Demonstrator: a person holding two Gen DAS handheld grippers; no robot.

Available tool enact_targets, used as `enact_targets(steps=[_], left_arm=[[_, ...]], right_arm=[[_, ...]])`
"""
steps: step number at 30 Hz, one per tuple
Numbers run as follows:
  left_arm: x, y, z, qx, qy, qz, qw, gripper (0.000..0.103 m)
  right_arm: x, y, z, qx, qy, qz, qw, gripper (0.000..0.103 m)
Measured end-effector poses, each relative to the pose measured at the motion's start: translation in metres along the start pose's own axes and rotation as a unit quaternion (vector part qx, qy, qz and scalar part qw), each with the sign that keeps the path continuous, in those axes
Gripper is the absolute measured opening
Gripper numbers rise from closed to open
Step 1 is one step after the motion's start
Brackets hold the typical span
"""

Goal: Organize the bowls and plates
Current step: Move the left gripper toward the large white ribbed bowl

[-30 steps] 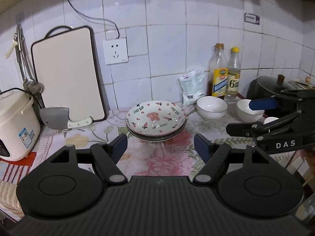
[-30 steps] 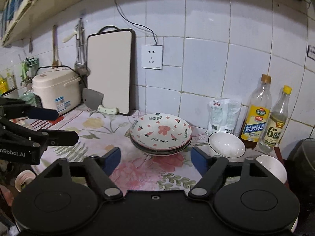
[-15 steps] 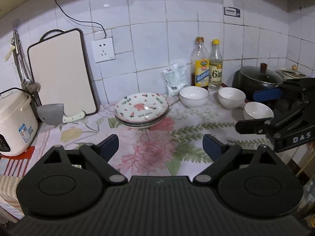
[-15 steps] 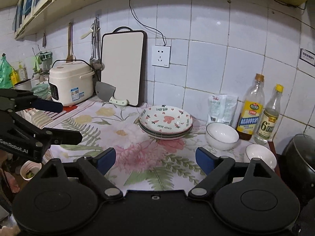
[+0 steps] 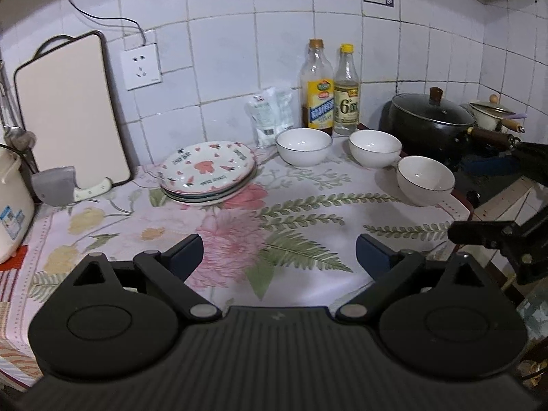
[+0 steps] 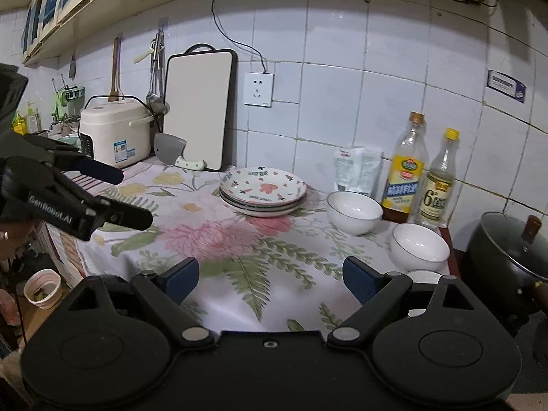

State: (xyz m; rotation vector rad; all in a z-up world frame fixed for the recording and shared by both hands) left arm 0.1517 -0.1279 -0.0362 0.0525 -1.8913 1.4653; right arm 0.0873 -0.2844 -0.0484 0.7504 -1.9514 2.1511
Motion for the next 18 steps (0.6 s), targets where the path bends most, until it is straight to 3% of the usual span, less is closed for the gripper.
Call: enact_targets(steps=[10,18], left_arm=[[-0.045,-0.001,0.04,0.008,0.038,-0.003,0.9992,0.097],[-0.094,-0.012,0.083,0.015,0.081,0.008,0.9966,0.097]], right_arm=[[0.0,0.046,0.045,-0.026,0.032,0.006,0.999,0.094],[-0.026,0.081,0.099,-0.077,0.071,0.0,0.994,0.094]])
Point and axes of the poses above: each gripper's, at about its wrist camera, not at the fingertips, and x roughly against the way its jaws point, z to its right, y to its underside, the point moved 10 cm from there along -x, roughly the way its jaws point, and after that the axes turned 2 degrees about -x, right-handed, at the moved point
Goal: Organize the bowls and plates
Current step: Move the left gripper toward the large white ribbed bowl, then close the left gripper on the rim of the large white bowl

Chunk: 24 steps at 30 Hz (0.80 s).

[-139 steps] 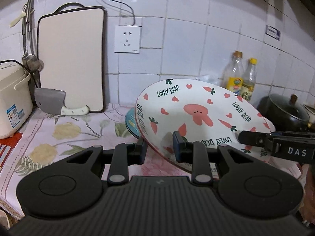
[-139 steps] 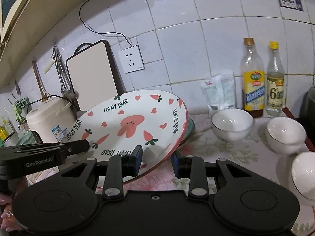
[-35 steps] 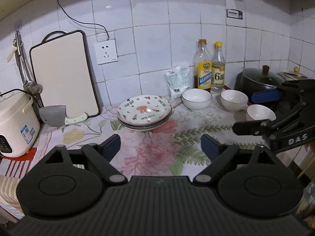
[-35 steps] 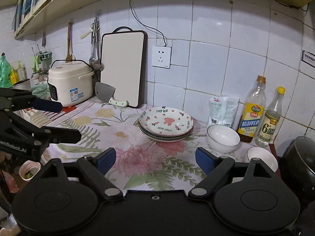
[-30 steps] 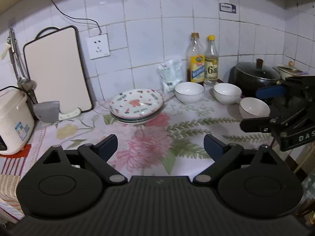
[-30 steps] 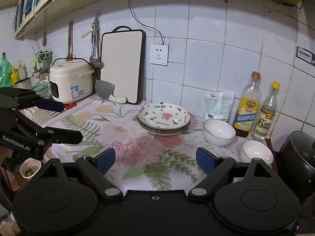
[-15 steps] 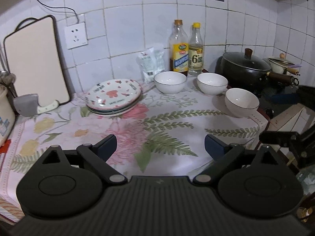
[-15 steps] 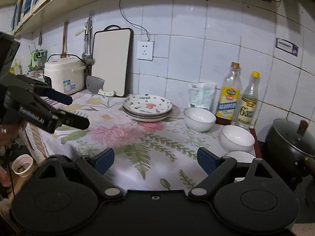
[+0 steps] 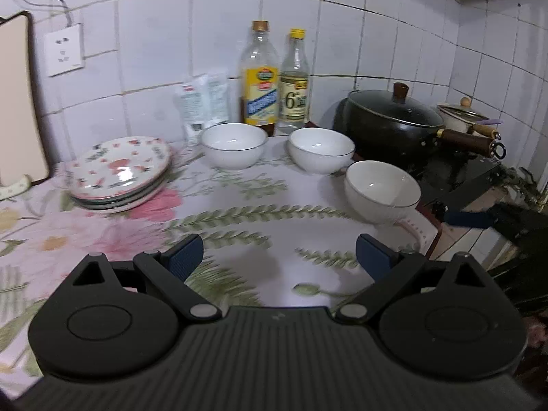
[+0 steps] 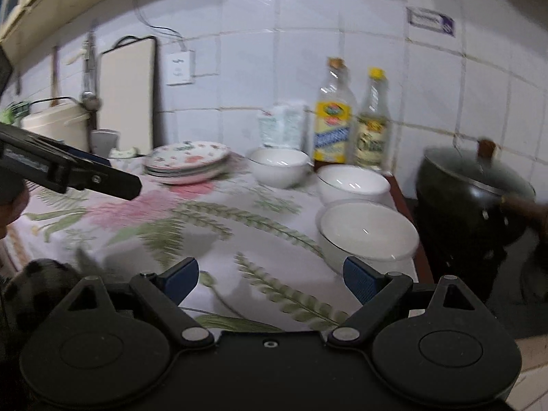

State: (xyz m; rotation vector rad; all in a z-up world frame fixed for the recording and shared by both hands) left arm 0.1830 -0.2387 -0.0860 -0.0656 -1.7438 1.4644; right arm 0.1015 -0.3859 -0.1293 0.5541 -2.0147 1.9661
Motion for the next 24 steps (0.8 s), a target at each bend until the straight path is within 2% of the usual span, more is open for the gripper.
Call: enact_targets(steps=[4,11,15,18,24], left_arm=[[-0.034,-0.005,0.016,0.007,0.015,0.002,0.9999,0.097],[-0.089,-0.01,0.04,0.017,0.036,0.002,0.9992,0.096],[-0.113,-0.022,0.047,0.041,0.043,0.009,0.9982,0.096],[-0.132,-0.03,0.053,0.054,0.047,0.003,0.9974,0.096],[-0.168,-0.033,0.066,0.048,0.036,-0.02,0.998,0.093]], right_arm=[[-0.026,0.014,0.03,-0.029,0.023,-0.009,0.999,0.094],[-0.068,0.028,0.063,-0.024,0.051,-0.016,0.998,0.094],[-0.089,0.03,0.082,-0.023,0.068,-0.017,0.997,0.094],[-0.098,0.03,0.09,-0.029,0.062,-0.014,0.998,0.094],[-0.107,0.028,0.1,-0.029,0.057,0.002,0.998,0.094]])
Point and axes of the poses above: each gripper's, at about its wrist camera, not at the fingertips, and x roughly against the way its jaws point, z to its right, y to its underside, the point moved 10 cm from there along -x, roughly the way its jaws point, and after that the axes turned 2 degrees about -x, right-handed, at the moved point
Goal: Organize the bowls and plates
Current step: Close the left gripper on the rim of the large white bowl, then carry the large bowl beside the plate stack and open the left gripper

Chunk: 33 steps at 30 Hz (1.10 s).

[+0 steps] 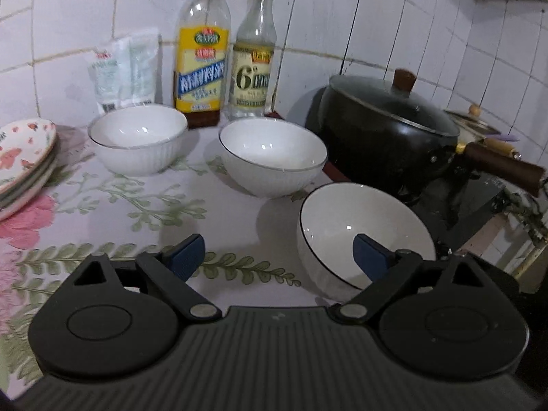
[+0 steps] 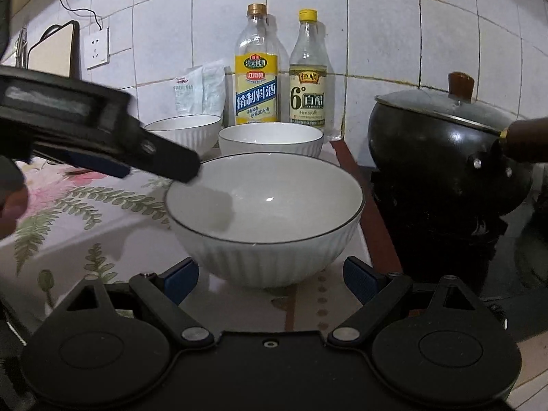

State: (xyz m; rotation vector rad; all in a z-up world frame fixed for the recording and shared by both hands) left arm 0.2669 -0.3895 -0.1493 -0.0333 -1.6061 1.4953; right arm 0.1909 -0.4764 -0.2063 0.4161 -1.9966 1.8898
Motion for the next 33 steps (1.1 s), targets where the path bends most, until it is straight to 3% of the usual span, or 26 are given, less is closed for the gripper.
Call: enact_targets(steps=[5,12,14,25,33], left_arm=[[-0.02,0.007,0.006,0.012,0.015,-0.032,0.9993,0.068],[-0.023,0.012,0.013,0.022,0.038,-0.044,0.9981,0.044],[-0.021,0.011,0.017,0.018,0.049,-0.042,0.9977,0.029],[-0.008,0.01,0.02,-0.016,0.029,-0.039,0.9987,0.028],[0.03,-0.003,0.01,-0.033,0.029,-0.035,0.9984,0.028]], right_arm=[[-0.007,-0.001,-0.001,-0.004,-0.012,-0.001,1.0,0.094],[-0.015,-0.006,-0.006,0.007,-0.011,0.005,1.0,0.095],[-0.015,-0.006,-0.007,0.011,-0.008,0.006,1.0,0.095],[-0.013,-0.008,-0.015,0.001,-0.011,0.006,1.0,0.095],[0.004,-0.028,-0.04,0.016,0.0,0.011,1.0,0.095]])
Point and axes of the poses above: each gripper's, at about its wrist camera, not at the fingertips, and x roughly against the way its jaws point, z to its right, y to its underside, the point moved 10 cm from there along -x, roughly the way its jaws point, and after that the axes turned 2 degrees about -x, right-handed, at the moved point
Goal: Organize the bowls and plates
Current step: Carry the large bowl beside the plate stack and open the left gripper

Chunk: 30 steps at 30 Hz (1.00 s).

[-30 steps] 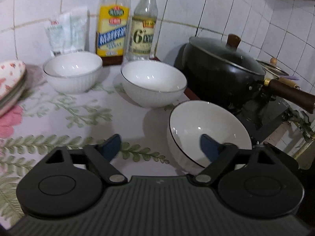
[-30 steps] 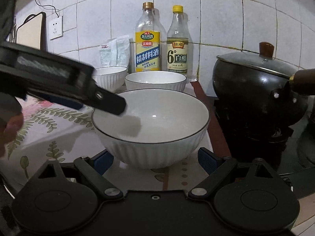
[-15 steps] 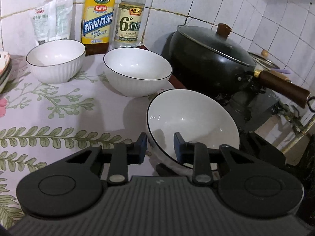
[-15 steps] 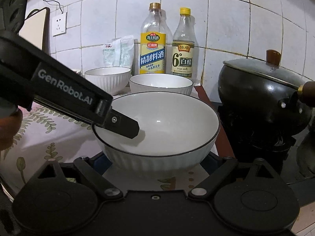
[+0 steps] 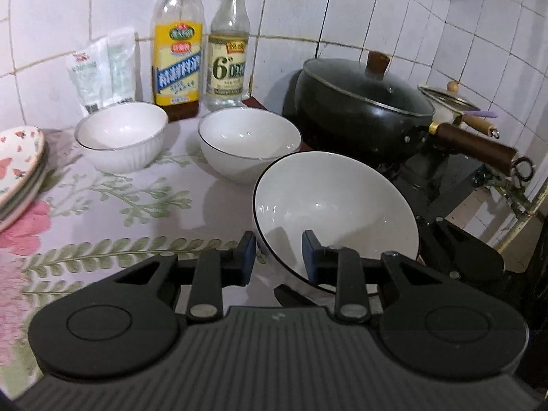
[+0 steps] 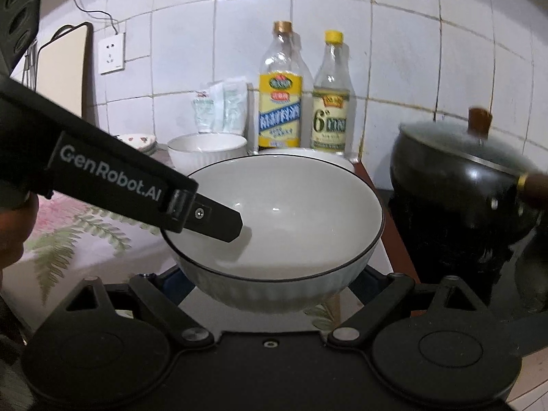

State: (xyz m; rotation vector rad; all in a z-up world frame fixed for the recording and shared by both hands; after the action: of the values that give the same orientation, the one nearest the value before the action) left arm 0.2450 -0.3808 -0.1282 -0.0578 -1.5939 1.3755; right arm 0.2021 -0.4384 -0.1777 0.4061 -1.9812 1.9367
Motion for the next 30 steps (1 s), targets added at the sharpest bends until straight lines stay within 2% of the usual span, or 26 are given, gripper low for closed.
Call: enact_targets(steps=[8,16,23,30], left_arm=[[0.056,-0.009,-0.028,-0.003,-0.02,0.02,0.9996,0.028],[0.098,-0.005,-0.076,0.02,-0.052,0.04,0.9976,0.028],[0.116,0.001,-0.12,0.042,-0.078,0.041,0.9952,0.028],[0.111,0.008,-0.156,0.064,-0.094,0.04,0.9927,0.028]], right_arm=[[0.018,-0.031,-0.047,0.01,-0.023,0.001,1.0,0.095],[0.013,-0.051,-0.1,0.029,-0.062,0.009,0.998,0.095],[-0.002,-0.059,-0.145,0.045,-0.093,0.008,0.995,0.095],[-0.027,-0.057,-0.17,0.044,-0.114,-0.005,0.992,0.095]])
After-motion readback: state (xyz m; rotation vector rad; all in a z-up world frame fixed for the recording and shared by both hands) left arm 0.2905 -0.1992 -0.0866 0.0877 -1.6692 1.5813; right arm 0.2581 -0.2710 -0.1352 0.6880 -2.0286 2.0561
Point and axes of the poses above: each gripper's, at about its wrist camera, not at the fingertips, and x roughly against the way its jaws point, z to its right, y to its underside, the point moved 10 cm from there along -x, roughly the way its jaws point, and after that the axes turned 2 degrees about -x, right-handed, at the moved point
